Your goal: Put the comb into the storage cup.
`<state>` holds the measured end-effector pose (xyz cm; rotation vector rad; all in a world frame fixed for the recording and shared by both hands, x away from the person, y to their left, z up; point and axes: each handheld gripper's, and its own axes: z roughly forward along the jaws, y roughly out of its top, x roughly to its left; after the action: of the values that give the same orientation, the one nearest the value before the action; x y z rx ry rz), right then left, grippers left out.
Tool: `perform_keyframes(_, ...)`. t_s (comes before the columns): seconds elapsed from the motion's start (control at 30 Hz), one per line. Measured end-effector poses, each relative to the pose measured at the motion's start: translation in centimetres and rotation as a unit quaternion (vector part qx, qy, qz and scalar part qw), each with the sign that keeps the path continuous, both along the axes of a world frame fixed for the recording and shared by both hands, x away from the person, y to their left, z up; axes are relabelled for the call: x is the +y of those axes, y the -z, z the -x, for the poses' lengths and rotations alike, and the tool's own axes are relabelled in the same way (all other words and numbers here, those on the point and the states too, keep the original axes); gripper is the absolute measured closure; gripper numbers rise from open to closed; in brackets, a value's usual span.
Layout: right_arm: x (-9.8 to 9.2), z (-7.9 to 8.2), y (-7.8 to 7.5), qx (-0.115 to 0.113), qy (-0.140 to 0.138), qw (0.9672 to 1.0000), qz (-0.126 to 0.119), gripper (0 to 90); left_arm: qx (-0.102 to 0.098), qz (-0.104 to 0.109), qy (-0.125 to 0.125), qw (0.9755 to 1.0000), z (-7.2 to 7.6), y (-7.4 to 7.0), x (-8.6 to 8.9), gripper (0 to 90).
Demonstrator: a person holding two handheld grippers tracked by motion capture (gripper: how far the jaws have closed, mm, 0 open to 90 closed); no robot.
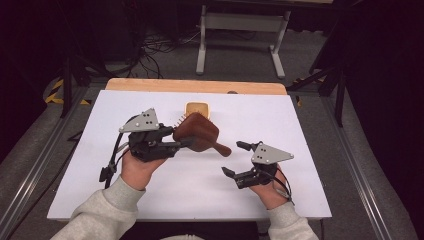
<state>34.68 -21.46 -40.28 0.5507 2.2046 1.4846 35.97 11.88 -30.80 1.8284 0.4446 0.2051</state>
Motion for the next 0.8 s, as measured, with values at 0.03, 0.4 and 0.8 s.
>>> perform_keyframes(0.03,-0.3,0.0,0.0,0.001,0.0,1.0,-0.002,5.3,-0.003,-0.002,-0.003,1.0,-0.1,-0.2,0.0,60.7)
perform_keyframes(0.4,-2.5,-0.1,0.1,0.009,0.022,0.9996,-0.015,5.0,-0.027,-0.021,-0.02,0.9992,-0.6,-2.7,0.2,60.4)
perform_keyframes(0.8,-3.2,0.0,0.1,0.015,0.024,0.9994,-0.021,4.9,-0.036,-0.02,-0.044,0.9982,-1.7,-4.4,0.8,60.3)
